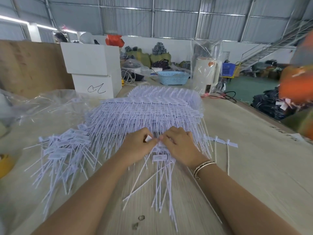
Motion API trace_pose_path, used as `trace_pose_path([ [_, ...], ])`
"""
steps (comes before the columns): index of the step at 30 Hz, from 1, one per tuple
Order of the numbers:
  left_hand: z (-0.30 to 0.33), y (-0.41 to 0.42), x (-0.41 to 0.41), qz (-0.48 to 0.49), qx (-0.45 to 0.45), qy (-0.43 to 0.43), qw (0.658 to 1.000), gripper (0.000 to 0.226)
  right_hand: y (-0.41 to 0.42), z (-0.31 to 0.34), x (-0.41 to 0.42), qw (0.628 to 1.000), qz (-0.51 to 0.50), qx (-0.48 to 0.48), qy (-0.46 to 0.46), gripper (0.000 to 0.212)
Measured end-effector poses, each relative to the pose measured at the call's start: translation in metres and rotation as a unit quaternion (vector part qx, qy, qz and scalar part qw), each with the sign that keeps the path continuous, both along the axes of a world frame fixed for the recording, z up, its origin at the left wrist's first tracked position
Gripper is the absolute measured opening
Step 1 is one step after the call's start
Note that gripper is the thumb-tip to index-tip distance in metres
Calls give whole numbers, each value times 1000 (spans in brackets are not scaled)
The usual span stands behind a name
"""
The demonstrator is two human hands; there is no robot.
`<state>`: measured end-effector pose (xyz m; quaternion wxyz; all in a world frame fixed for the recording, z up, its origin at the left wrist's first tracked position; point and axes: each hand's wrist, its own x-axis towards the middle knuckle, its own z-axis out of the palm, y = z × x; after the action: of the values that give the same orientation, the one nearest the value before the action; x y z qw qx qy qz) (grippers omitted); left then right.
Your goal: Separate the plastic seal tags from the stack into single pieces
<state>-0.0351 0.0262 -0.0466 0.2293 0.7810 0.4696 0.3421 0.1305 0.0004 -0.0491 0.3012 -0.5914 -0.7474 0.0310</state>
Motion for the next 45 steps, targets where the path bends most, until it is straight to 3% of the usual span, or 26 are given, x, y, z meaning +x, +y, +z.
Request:
trace_pose_path([
  [5, -9, -9, 18, 56, 14, -27, 998, 26, 1, 1, 9, 997, -21, 55, 51, 28],
  [9, 2, -13, 16, 94, 6, 39, 995, 40, -4, 13, 21, 994, -44, 57, 84, 20],
  [13, 17, -19, 1, 99, -10, 183, 978, 66, -18, 40, 49, 980, -68, -189, 0, 39],
  [16, 18, -21, -4, 25, -162, 277, 947, 75, -29, 48, 63, 901, -35, -426, -75, 19],
  [18, 15, -20, -3, -24, -227, 271, 935, 66, -32, 47, 59, 867, 13, -491, -80, 16],
  [25, 21, -27, 7, -93, -226, 318, 916, 72, -33, 41, 30, 864, 196, -463, 10, 20],
  [30, 23, -36, 15, -81, -120, 415, 898, 29, -29, 31, 10, 866, 220, -441, 88, 34],
  [33, 23, -39, 18, -86, -70, 451, 886, 18, -27, 34, 18, 875, 230, -402, 137, 36],
  [36, 30, -33, 5, -145, -131, 425, 884, 8, -23, 35, 34, 897, 197, -306, 251, 38],
  [39, 40, -28, -22, -171, -263, 296, 902, 14, -19, 34, 42, 905, 156, -208, 335, 43],
  [41, 48, -25, -39, -165, -276, 217, 921, 17, -17, 33, 42, 901, 138, -167, 376, 43],
  [45, 51, -10, -58, 3, -234, 72, 970, 12, -15, 30, 39, 903, 113, -124, 396, 43],
])
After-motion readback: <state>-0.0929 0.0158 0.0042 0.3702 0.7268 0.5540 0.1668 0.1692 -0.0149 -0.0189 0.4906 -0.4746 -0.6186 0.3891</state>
